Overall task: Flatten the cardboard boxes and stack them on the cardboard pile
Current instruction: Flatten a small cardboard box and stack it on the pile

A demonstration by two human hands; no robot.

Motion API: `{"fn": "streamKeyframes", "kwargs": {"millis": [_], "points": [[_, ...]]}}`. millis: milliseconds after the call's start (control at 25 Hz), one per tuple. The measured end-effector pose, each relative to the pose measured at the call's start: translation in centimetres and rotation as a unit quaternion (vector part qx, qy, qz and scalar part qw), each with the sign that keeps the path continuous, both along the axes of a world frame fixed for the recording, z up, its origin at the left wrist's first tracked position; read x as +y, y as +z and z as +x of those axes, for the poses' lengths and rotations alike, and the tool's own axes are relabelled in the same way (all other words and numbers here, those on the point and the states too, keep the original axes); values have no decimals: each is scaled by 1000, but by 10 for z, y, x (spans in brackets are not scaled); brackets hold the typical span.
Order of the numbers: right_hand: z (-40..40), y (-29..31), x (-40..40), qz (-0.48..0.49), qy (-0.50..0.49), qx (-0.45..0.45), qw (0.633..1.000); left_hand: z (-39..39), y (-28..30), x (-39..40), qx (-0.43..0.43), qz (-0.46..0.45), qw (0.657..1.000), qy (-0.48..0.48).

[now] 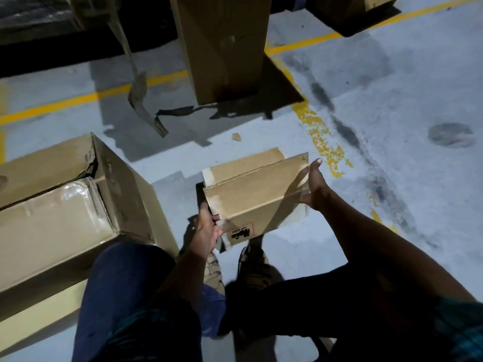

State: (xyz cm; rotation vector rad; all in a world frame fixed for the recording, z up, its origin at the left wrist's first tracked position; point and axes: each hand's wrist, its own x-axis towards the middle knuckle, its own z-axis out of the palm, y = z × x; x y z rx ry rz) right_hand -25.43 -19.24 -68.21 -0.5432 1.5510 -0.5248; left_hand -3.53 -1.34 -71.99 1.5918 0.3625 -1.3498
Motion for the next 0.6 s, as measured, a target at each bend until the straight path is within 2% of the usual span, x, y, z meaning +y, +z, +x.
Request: {"fn": "streamKeyframes", "kwargs": {"millis": [80,160,200,280,360,440,520,600], "points": [[2,10,-3,-4,-31,-101,994,-1,7,-1,-35,-23,999,-33],[10,18,-4,-29,-36,-166,985,-10,18,-3,-42,-60,996,-56],[16,23,-1,-28,0,-165,986,-15,25,-3,-55,-76,993,-67],[27,18,3,2,41,-91,995,-24,34,1,-82,-87,989,-89],[27,5,5,9,2,-24,1000,-27,32,6,-98,-71,985,-123],[21,-11,0,-10,-35,-13,999,-28,24,11,-107,-66,974,-188],[21,9,2,-25,-47,-36,998,-32,18,12,-157,-74,939,-297],[22,18,-1,-53,-34,-86,994,-38,13,13,-258,-41,859,-440]]}}
